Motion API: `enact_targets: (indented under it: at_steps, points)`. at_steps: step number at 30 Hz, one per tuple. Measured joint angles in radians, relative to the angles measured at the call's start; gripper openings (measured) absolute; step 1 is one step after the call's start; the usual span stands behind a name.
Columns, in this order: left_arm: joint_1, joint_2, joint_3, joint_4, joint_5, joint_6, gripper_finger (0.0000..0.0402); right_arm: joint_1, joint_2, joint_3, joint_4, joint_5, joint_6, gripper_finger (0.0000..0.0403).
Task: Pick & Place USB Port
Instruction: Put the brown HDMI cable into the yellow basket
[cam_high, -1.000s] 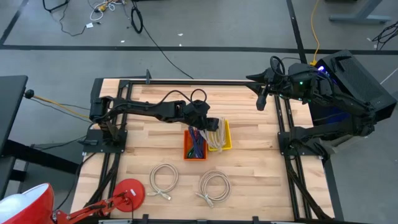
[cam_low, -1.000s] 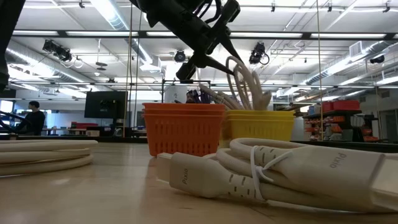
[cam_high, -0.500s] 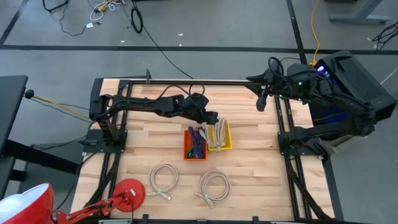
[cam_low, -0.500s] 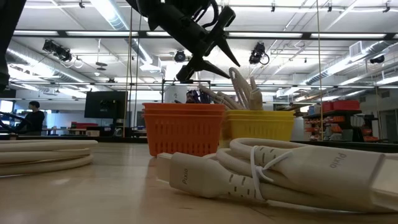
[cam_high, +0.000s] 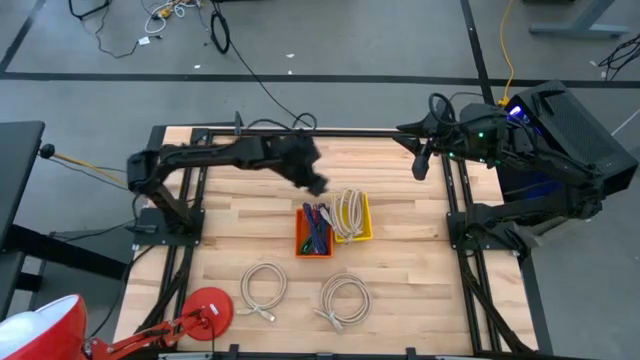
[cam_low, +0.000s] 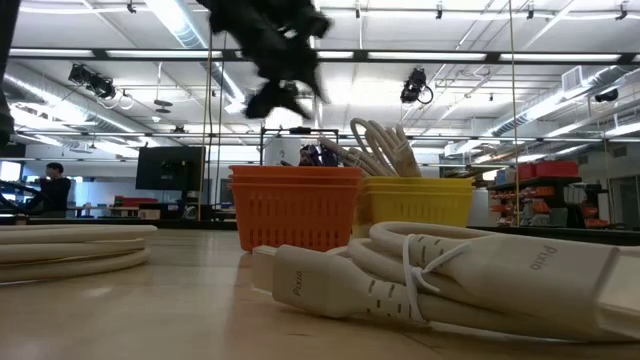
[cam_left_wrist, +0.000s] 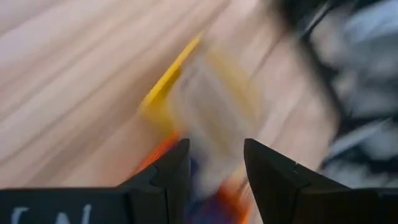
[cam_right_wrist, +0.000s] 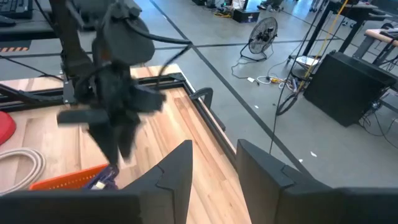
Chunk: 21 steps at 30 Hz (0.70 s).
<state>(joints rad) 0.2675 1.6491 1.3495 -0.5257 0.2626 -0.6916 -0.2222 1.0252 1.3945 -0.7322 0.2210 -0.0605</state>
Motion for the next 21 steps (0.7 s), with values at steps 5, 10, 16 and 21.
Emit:
enact_targets:
  at_steps: [5, 10, 16, 21]
  points:
    - [-0.014, -0.135, 0.000, -0.532, -0.026, 0.263, 0.0150, 0.000, 0.000, 0.000, -0.006, 0.007, 0.000, 0.0125]
    - [-0.152, -0.207, 0.000, -0.822, -0.068, 0.486, 0.0149, -0.007, 0.000, 0.000, -0.004, 0.007, 0.016, 0.0125]
    - [-0.354, -0.171, -0.080, -0.817, -0.211, 0.571, 0.0149, -0.013, 0.000, 0.000, -0.003, 0.004, 0.080, 0.0125]
    - [-0.400, -0.127, -0.274, -0.739, -0.174, 0.465, 0.0156, -0.011, 0.006, 0.000, -0.002, -0.003, 0.087, 0.0125]
